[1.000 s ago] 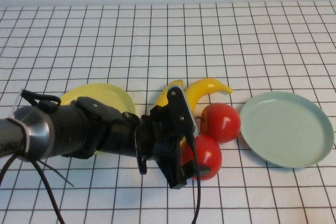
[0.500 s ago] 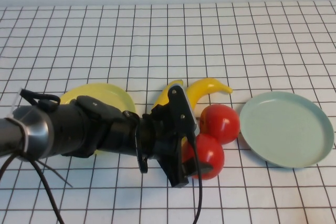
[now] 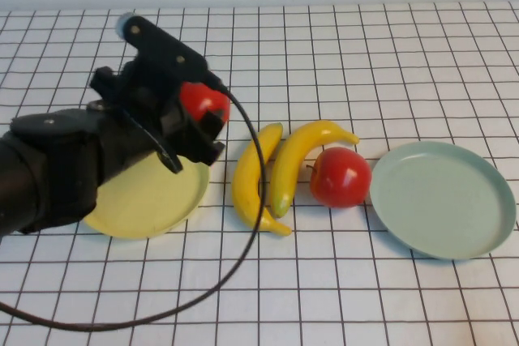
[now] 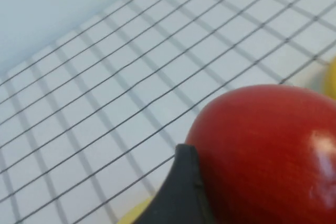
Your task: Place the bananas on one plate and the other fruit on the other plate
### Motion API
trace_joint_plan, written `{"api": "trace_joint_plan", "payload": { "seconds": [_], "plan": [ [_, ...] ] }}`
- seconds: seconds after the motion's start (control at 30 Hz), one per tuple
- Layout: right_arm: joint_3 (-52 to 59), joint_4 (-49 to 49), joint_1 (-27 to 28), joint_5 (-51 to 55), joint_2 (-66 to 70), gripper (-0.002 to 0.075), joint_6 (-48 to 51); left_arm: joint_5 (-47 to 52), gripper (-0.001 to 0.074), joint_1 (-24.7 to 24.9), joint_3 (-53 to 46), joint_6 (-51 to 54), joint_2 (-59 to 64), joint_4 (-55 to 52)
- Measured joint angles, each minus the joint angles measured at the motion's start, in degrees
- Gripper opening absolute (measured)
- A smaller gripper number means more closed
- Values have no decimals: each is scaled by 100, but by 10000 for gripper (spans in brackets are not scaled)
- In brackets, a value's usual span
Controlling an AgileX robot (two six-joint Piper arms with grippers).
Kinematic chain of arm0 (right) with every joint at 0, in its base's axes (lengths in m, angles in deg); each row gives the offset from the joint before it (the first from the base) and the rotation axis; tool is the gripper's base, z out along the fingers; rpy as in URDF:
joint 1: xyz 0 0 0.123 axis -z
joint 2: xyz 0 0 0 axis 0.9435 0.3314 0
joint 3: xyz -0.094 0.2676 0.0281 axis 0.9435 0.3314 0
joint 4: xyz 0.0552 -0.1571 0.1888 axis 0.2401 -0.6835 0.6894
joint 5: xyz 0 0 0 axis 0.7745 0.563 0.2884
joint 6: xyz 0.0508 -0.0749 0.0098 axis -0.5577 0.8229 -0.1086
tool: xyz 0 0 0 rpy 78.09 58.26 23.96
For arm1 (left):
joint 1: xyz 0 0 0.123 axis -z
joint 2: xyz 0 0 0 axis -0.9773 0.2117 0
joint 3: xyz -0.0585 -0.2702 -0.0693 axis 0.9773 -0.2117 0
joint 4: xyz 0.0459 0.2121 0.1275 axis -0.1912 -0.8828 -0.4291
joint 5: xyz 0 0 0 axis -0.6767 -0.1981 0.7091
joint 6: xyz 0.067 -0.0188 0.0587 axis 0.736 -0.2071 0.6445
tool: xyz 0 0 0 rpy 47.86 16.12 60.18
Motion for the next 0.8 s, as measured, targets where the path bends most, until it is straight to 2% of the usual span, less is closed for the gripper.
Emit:
{"api": "trace_joint_plan", "payload": {
  "seconds": [0.13,0.3,0.4,0.53,0.7,0.8],
  "plan": [
    [0,0,0,0,0,-17,0,-182,573,-580,-246,-233,-46,151],
    [0,0,0,0,0,-17,0,554,573,-1520,-540,-811,120,165],
    [0,0,0,0,0,-17,0,927,573,-1882,-576,-894,338,165],
    [0,0,0,0,0,-17,0,1114,573,-2096,-576,-880,595,165],
    [0,0,0,0,0,-17,0,1174,665,-2140,-576,-709,1019,154],
    [0,0,0,0,0,-17,0,1174,668,-2150,-565,-686,1069,154]
  ]
}}
